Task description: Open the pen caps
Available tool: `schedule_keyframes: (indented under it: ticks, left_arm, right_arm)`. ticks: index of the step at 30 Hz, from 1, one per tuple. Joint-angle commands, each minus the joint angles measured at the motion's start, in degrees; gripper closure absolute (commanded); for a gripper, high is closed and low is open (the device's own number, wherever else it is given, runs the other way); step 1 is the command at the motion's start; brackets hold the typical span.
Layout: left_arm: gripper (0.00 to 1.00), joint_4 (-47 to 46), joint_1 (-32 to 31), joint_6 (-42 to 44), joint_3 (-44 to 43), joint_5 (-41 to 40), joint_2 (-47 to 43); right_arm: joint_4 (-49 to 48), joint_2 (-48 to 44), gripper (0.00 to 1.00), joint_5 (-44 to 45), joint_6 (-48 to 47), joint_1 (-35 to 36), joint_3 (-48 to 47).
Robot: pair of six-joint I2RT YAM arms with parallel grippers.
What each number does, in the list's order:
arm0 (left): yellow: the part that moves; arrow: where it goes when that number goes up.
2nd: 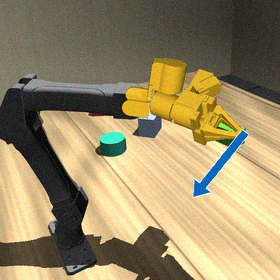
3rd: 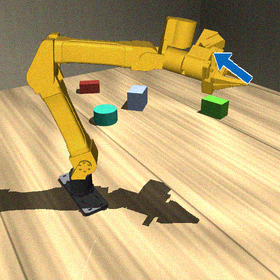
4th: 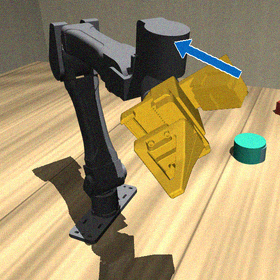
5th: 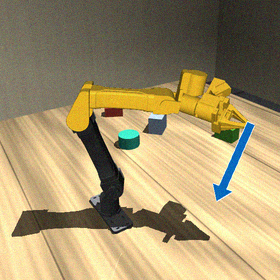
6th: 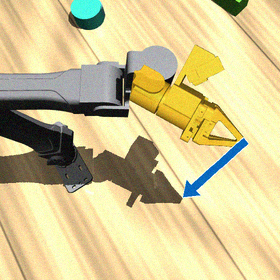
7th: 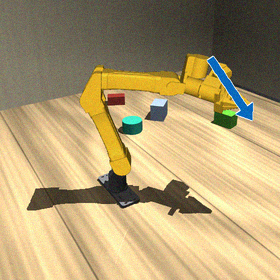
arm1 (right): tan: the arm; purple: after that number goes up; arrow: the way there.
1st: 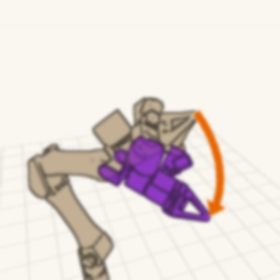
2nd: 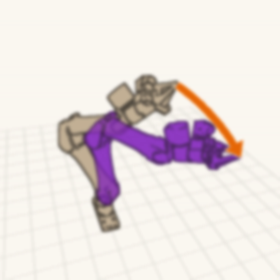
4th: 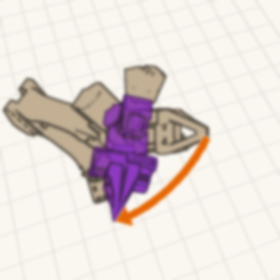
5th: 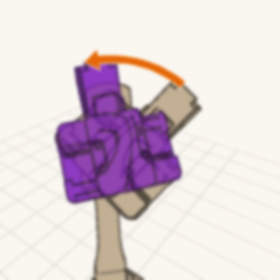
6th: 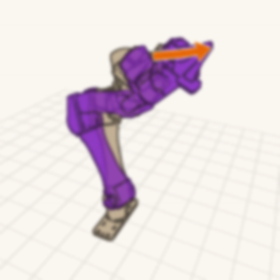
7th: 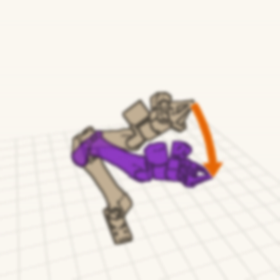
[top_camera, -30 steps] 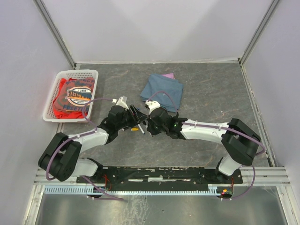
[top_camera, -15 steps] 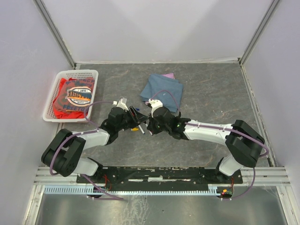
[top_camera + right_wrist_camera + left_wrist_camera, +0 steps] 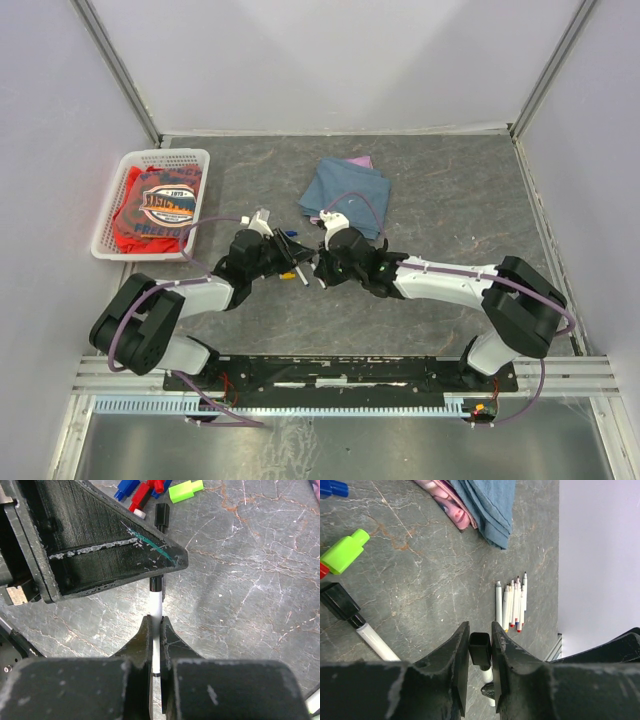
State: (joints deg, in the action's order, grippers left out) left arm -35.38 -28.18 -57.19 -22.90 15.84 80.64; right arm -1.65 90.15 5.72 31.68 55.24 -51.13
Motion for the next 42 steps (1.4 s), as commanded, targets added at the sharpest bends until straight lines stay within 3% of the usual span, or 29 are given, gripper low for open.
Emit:
schedule_keyframes:
  ticks: [1, 4, 8, 11, 16, 25, 35, 42]
  left_arm:
    - [0.73, -4.53, 0.07, -2.40, 0.36, 2.09, 0.55]
    - [0.80, -5.14, 0.20, -2.60, 0.43, 2.41, 0.79]
    - [0.97, -6.11, 0.15, -2.67, 0.77, 2.69, 0.85]
    - [0.97, -7.32, 0.23, -2.66, 1.29, 2.78, 0.57]
    - [0.97, -12.61, 0.25, -4.07, 2.14, 4.88, 1.19]
    - [0.97, -15.83, 0.19, -5.27, 2.50, 6.11, 2.12]
    - [0.97, -18.78, 0.22, -6.94, 1.96, 7.19, 3.83]
    - [0.97, -19.83, 0.17, -8.23, 0.35, 5.17, 6.02]
  right_arm:
    - [-2.65, -2.42, 0.99, -0.40, 0.40, -0.56, 0.53]
    - [-2.73, -2.48, 0.99, -0.53, 0.40, -0.80, 0.60]
    - [-2.87, -2.79, 0.99, -0.76, 0.64, -0.91, 0.94]
    - [-3.09, -3.47, 0.96, -1.00, 0.93, -1.16, 1.34]
    - [-4.33, -4.30, 0.76, -2.72, 2.06, -2.32, 2.06]
    - [-8.11, -3.62, 0.70, -7.28, 4.78, -4.70, 3.83]
    - [-11.59, -1.71, 0.73, -11.79, 6.07, -6.11, 4.38]
    - [-11.69, 0.27, 0.98, -12.26, 5.97, -6.63, 4.25]
